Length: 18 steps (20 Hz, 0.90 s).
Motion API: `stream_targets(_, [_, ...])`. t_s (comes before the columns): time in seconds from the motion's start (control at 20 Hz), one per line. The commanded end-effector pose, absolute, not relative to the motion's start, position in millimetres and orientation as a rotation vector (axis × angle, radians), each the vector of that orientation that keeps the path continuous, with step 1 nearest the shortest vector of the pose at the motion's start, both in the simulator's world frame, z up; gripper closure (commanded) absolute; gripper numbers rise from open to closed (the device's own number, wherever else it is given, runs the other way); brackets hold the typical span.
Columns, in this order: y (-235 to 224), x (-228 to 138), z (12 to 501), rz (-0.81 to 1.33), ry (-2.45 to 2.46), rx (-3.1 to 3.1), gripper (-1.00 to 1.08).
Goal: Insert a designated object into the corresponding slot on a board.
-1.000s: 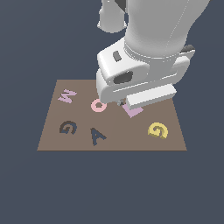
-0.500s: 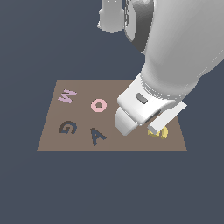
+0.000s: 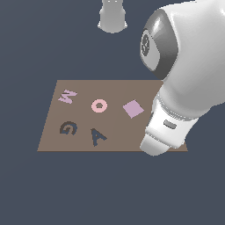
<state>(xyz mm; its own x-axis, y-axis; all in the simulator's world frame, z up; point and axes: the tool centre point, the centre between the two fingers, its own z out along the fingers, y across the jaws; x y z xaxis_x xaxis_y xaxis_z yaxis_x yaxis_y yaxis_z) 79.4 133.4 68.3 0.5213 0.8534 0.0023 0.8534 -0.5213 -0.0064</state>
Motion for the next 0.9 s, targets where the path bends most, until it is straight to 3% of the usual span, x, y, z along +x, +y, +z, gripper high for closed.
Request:
stream_targets(0.0, [140.7,82.0,62.4,0.000,-1.621,-2.686,-0.92])
stream_targets(0.85, [156.7,84.3,43.7,0.000,-1.788,-2.583,-0.92])
